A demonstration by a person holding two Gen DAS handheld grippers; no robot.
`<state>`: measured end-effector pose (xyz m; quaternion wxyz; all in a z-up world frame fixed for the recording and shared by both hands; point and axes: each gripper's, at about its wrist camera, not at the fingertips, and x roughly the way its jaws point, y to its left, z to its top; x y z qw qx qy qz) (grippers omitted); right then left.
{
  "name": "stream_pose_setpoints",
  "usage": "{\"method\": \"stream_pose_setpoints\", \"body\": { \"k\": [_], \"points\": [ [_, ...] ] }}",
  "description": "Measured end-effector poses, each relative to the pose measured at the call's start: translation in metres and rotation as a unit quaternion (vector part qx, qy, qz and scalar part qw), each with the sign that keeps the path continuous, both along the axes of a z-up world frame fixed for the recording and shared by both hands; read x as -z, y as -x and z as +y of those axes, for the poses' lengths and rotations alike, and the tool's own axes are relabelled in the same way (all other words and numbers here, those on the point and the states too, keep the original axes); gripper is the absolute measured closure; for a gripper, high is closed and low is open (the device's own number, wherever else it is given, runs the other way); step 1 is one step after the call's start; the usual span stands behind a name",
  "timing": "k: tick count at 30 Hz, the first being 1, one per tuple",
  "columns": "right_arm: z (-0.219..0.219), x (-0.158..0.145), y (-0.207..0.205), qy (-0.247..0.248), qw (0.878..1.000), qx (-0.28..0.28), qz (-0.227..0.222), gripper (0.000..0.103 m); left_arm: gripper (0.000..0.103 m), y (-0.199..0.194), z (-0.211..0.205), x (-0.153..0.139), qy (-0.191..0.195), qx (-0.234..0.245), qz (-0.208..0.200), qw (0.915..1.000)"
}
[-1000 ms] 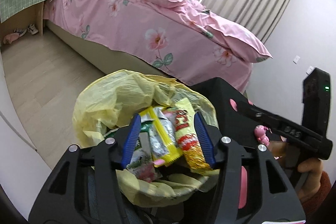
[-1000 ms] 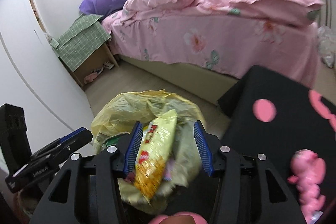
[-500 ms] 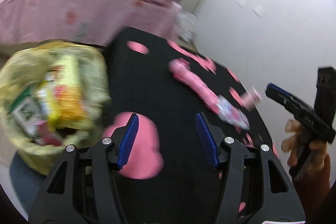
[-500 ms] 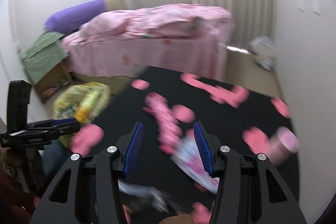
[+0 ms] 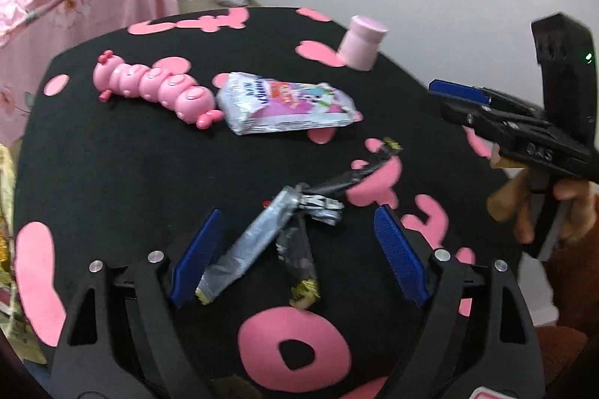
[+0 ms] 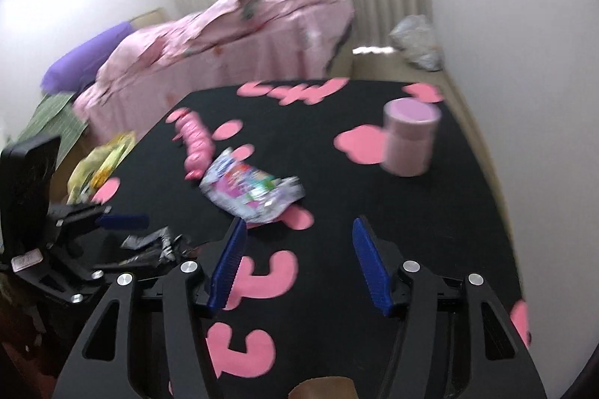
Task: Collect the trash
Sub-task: 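Move both grippers back over the remaining wrappers on the table, then grasp the white-pink candy packet with the right gripper and lift it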
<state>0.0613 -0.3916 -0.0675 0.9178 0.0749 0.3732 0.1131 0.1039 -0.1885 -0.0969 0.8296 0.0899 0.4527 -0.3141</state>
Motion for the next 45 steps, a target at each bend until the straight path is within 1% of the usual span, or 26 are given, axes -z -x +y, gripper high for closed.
{"method": "stream_pose_setpoints", "body": {
  "k": [1,2,4,5,8,10,12,15,16,17,20,24,26,27,29,30,34,36,39,41,43,45],
  "points": [
    [0.006,0.004,-0.008,0.007,1.0,-0.022,0.01,0.048,0.028,-0.001,0.0,0.002,-0.01,-0.008,-0.003,0.9999],
    [0.013,0.005,-0.017,0.024,0.999,-0.037,0.008,0.048,0.031,-0.002,0.002,0.003,-0.018,-0.016,-0.004,0.9997],
    [0.025,0.005,-0.032,0.053,0.997,-0.054,-0.008,0.048,0.031,-0.006,0.011,0.004,-0.029,-0.041,-0.009,0.9987],
    [0.028,0.005,-0.04,0.056,0.996,-0.063,-0.01,0.048,0.031,-0.007,0.017,0.003,-0.04,-0.061,-0.018,0.9972],
    [0.032,0.011,-0.073,0.023,0.995,-0.093,0.003,0.048,0.031,-0.017,0.038,0.001,-0.06,-0.108,-0.033,0.9918],
    [0.033,0.018,-0.088,0.021,0.995,-0.095,0.018,0.048,0.031,-0.022,0.05,-0.002,-0.05,-0.127,-0.026,0.9903],
    [0.035,0.027,-0.096,0.023,0.995,-0.092,0.038,0.048,0.032,-0.022,0.063,-0.005,-0.032,-0.137,-0.015,0.9899],
    [0.039,0.036,-0.086,0.006,0.993,-0.101,0.064,0.047,0.031,-0.019,0.073,-0.002,-0.007,-0.129,0.001,0.9916],
    [0.042,0.038,-0.078,0.006,0.992,-0.103,0.068,0.047,0.032,-0.019,0.072,-0.002,-0.003,-0.127,0.0,0.9919],
    [0.045,0.039,-0.071,0.012,0.992,-0.105,0.066,0.047,0.032,-0.019,0.073,-0.002,0.004,-0.122,0.002,0.9926],
    [0.055,0.039,-0.048,0.04,0.99,-0.117,0.067,0.047,0.031,-0.015,0.07,-0.003,0.002,-0.117,0.001,0.9931],
    [0.059,0.038,-0.031,0.068,0.988,-0.119,0.077,0.047,0.032,-0.011,0.067,-0.003,0.007,-0.113,0.003,0.9935],
    [0.061,0.035,-0.025,0.076,0.984,-0.132,0.087,0.047,0.032,-0.01,0.069,-0.003,0.011,-0.115,0.005,0.9933],
    [0.059,0.032,-0.022,0.07,0.985,-0.132,0.083,0.047,0.032,-0.009,0.07,-0.002,0.014,-0.117,0.007,0.9931],
    [0.056,0.02,-0.014,0.067,0.989,-0.124,0.039,0.047,0.032,-0.008,0.072,-0.002,0.019,-0.12,0.01,0.9926],
    [0.056,0.018,-0.015,0.072,0.989,-0.123,0.028,0.047,0.032,-0.009,0.072,-0.001,0.018,-0.12,0.01,0.9926],
    [0.058,0.018,-0.031,0.081,0.991,-0.11,0.012,0.047,0.032,-0.007,0.066,0.0,-0.001,-0.117,0.003,0.9931],
    [0.06,0.019,-0.039,0.084,0.99,-0.108,0.018,0.047,0.032,-0.007,0.065,0.001,-0.007,-0.116,0.002,0.9933],
    [0.064,0.019,-0.04,0.072,0.987,-0.137,0.039,0.047,0.032,-0.007,0.064,0.001,-0.013,-0.113,0.003,0.9935],
    [0.062,0.017,-0.031,0.087,0.987,-0.133,0.032,0.047,0.032,-0.006,0.063,0.001,-0.017,-0.111,0.002,0.9937],
    [0.056,0.015,-0.023,0.094,0.988,-0.121,0.027,0.047,0.032,-0.006,0.066,0.0,-0.009,-0.112,0.004,0.9937],
    [0.048,0.016,-0.019,0.077,0.989,-0.121,0.039,0.048,0.042,-0.009,0.073,-0.003,0.014,-0.126,0.015,0.9918]
  ]
}}
